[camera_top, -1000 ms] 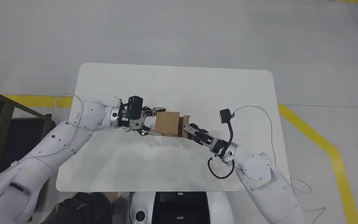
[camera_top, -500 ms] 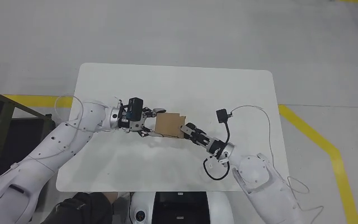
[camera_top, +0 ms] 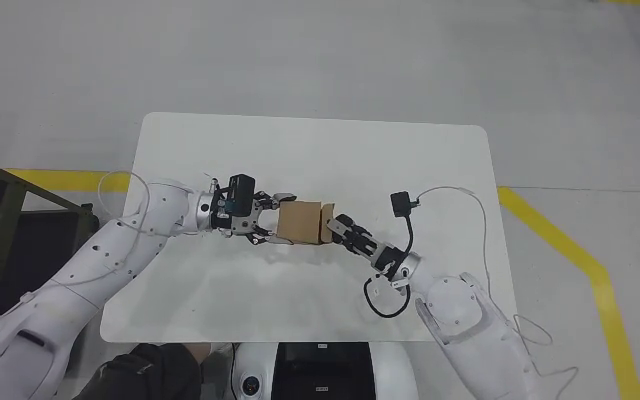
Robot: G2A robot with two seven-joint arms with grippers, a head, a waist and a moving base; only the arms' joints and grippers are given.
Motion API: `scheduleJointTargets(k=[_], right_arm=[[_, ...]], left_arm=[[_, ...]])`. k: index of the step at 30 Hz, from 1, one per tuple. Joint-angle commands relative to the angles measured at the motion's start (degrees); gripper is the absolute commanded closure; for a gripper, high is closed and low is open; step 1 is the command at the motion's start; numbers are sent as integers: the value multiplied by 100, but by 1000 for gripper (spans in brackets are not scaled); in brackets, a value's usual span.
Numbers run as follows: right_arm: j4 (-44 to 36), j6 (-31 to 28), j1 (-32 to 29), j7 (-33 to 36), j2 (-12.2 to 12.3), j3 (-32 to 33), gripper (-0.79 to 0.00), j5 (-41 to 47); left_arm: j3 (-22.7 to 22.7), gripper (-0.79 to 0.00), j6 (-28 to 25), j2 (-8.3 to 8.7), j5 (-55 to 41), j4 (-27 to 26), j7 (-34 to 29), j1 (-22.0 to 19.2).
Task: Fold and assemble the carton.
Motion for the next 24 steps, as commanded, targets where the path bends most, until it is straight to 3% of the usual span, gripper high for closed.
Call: scheduleJointTargets(k=[1,10,15,20,21,24], right_arm=[[-10,12,2,-6,-3,-23,-123,-12],[-70,46,59,-64,-29,-167,-126,-74],[-86,-27,63,-132,-45,-249,-185,-94],[-71,-112,69,-173,-55,-269,-385,-40],[-71,-129,66,-188,-56,-263,-508,-22],[-86,-178,53,-213,-53,-220,-674,12]], left_arm=[[-2,-437,0,-2,16,1,17,3],[6,-440,0,-14,54,25,53,1],[13,-440,0,-19,54,41,59,-6],[26,-437,0,-25,61,73,84,-12],[32,-437,0,-26,72,81,84,-15],[43,-440,0,-29,70,115,102,-25]])
